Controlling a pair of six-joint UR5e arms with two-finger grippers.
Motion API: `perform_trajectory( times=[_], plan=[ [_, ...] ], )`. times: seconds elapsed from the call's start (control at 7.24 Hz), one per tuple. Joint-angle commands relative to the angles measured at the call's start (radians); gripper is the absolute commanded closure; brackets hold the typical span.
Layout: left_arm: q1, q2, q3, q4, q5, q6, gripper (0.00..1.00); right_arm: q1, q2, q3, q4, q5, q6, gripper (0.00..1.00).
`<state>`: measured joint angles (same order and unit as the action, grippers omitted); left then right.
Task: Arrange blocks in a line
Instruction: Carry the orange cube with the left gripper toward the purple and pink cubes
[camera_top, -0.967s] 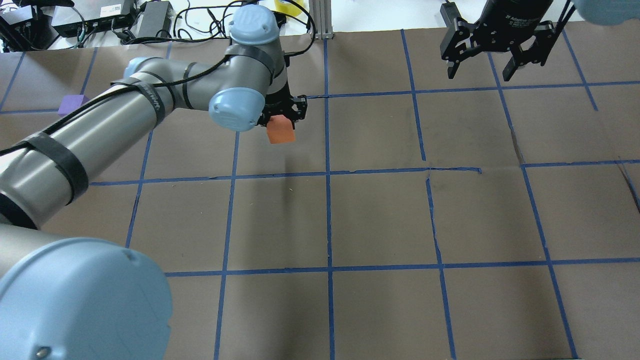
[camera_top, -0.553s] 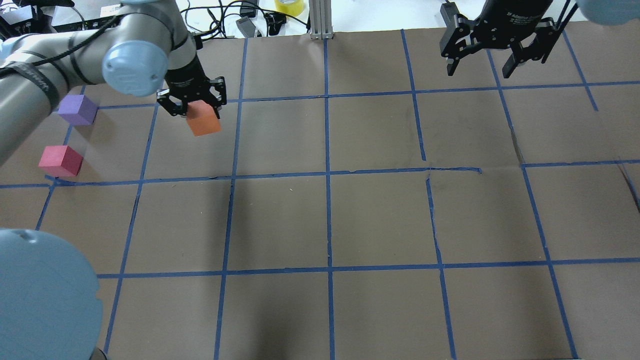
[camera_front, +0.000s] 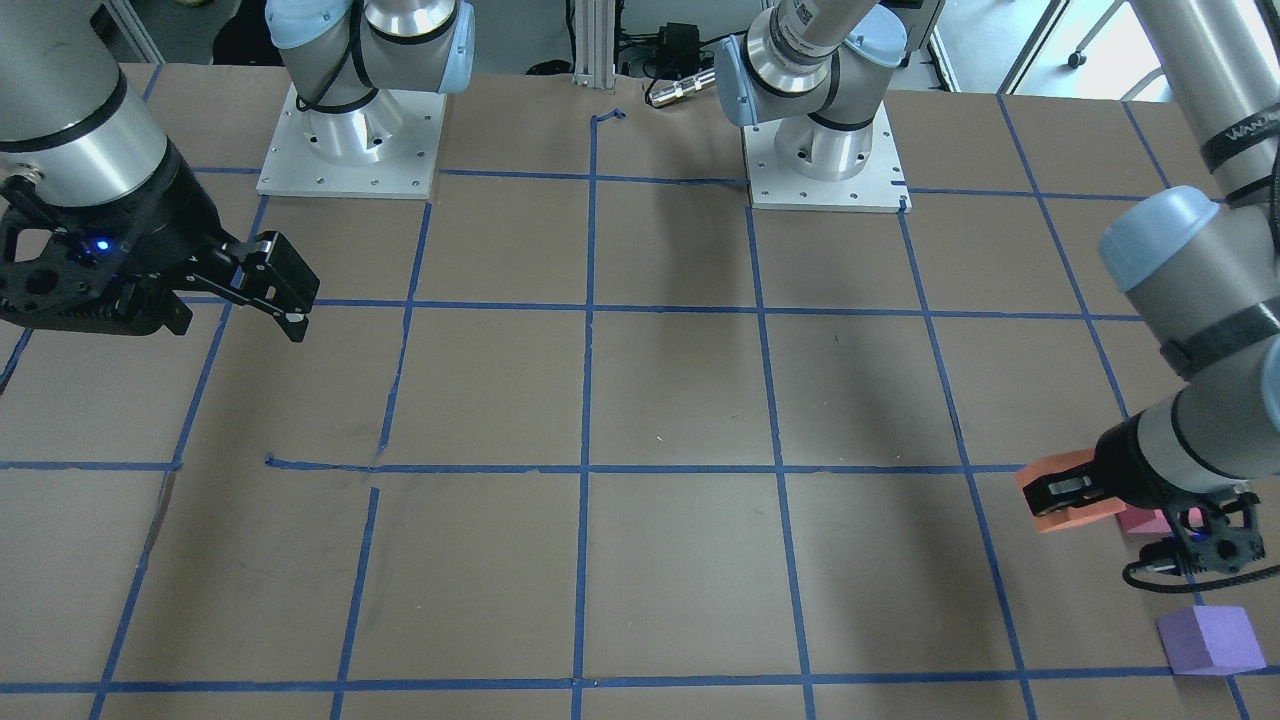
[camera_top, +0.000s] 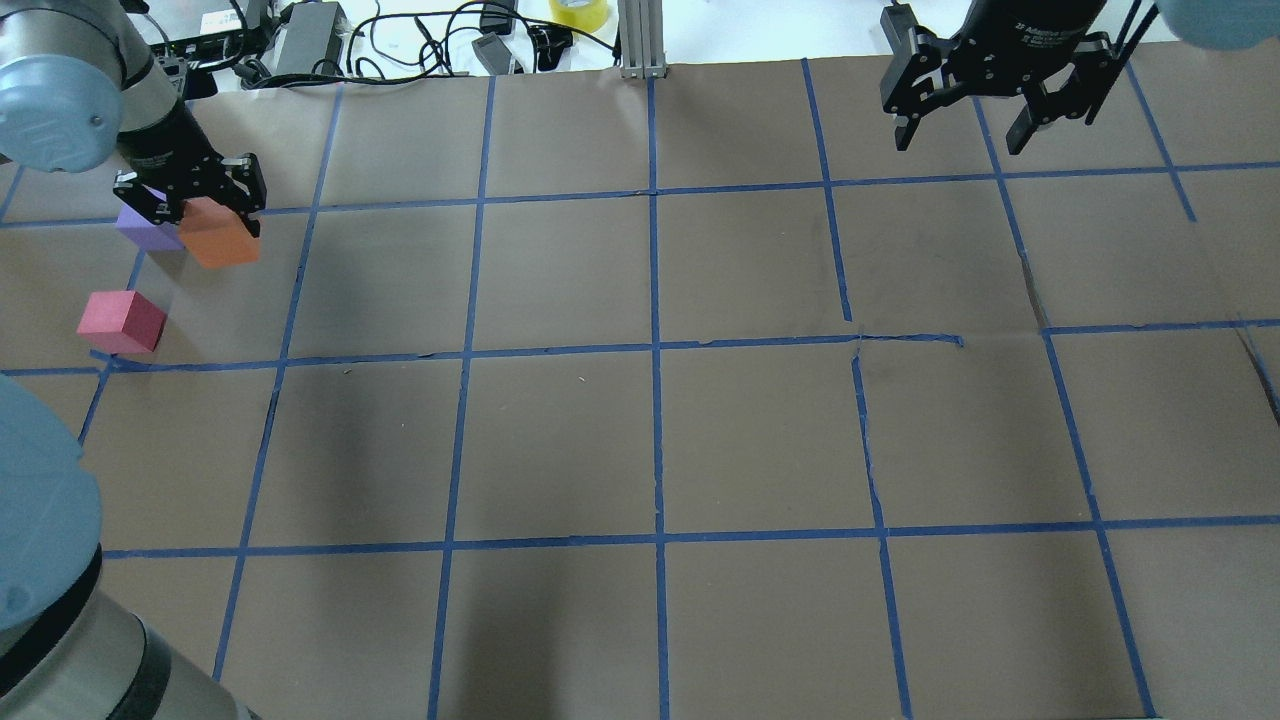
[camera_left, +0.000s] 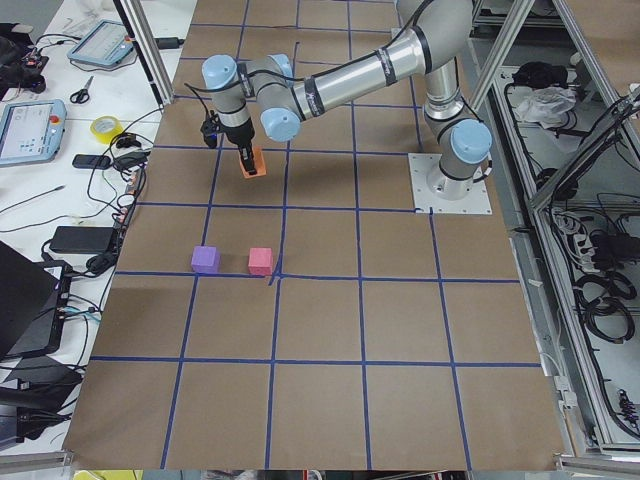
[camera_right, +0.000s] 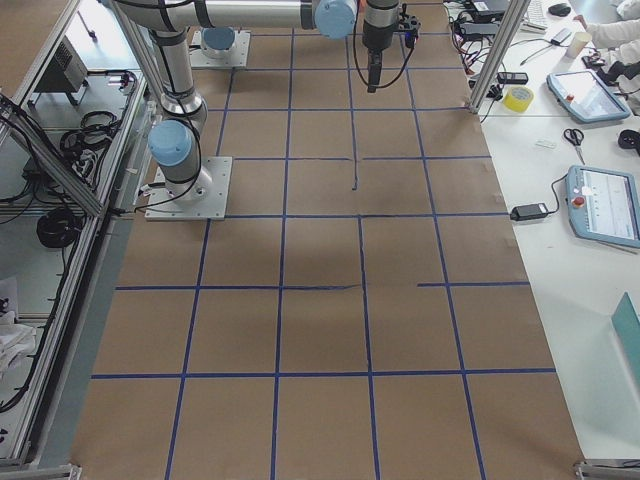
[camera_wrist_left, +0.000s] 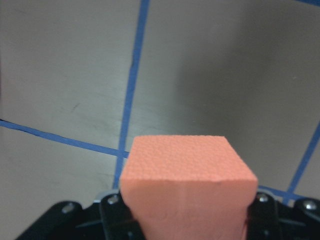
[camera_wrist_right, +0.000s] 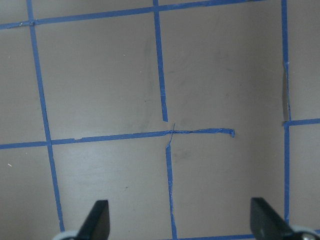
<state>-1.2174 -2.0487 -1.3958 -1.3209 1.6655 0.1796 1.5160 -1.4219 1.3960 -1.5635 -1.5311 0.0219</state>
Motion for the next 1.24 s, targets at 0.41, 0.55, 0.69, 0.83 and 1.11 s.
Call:
perform_trajectory(
  times=[0.41, 0.55, 0.69, 0.83, 1.11],
  plan=[
    [0.220, -0.151, 0.093, 0.148, -0.007, 0.196, 1.00, 0.001, 0.000, 0.000, 0.003, 0.000, 0.000, 0.00],
    [0.225, -0.177, 0.115, 0.167, -0.009, 0.196, 1.00, 0.001, 0.000, 0.001, 0.003, 0.000, 0.000, 0.00],
    [0.223, -0.194, 0.136, 0.170, -0.024, 0.196, 1.00, 0.001, 0.000, 0.000, 0.003, 0.002, 0.000, 0.00],
    [0.223, -0.215, 0.146, 0.186, -0.074, 0.236, 1.00, 0.001, 0.000, 0.000, 0.003, 0.002, 0.000, 0.00],
    [0.223, -0.238, 0.146, 0.198, -0.095, 0.331, 1.00, 0.001, 0.000, 0.001, 0.002, 0.000, 0.000, 0.00]
  ],
)
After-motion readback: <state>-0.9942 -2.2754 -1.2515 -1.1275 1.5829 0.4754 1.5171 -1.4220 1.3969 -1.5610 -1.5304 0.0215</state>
